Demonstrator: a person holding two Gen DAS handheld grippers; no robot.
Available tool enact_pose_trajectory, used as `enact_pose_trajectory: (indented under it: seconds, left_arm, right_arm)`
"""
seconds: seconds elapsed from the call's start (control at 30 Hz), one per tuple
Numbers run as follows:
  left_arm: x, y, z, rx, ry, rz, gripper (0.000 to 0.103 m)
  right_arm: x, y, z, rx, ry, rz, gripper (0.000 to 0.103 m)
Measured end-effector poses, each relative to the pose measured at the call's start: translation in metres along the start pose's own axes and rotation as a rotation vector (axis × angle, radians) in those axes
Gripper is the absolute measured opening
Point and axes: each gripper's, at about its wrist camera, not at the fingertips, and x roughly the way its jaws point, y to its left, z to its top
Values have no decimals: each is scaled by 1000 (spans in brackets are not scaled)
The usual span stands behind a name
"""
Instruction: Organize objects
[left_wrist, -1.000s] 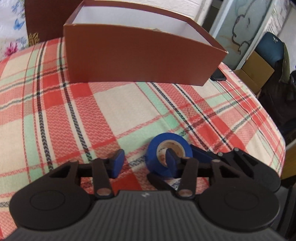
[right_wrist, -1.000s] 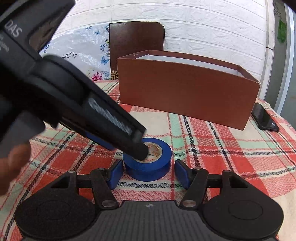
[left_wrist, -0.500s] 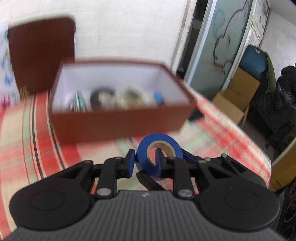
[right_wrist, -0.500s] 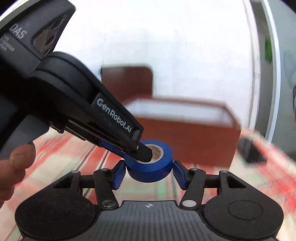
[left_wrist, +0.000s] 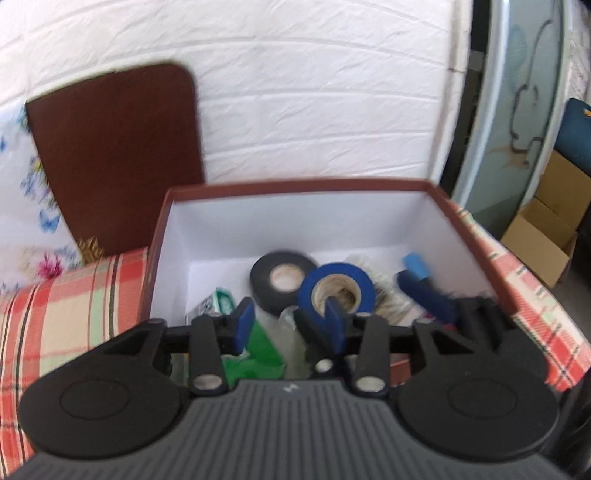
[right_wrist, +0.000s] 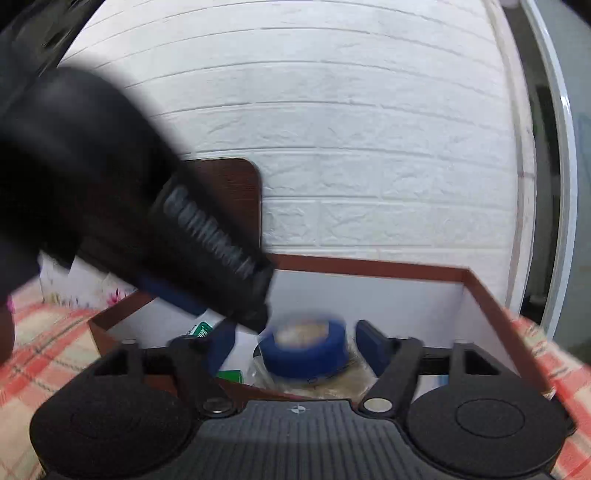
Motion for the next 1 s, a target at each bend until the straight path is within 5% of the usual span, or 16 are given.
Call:
enact_pose_trajectory:
  seconds: [0.07,0.3,0.57,1.0]
  left_arm:
    - [-2,1,-5,6,-27,45,70]
    - [-28,-1,-13,32,-25,102,79]
    - [-78,7,-40,25,-29,120,81]
    - [-121,49,-108,-51,31,230,83]
  right_arm:
    - [-1,-4,-1,20,3,4,79]
    - [-32,10,-5,-23,-45,0,78]
    - [-68,28,-7,-5,-74,9,79]
    - [-114,32,-38,87,88,35,80]
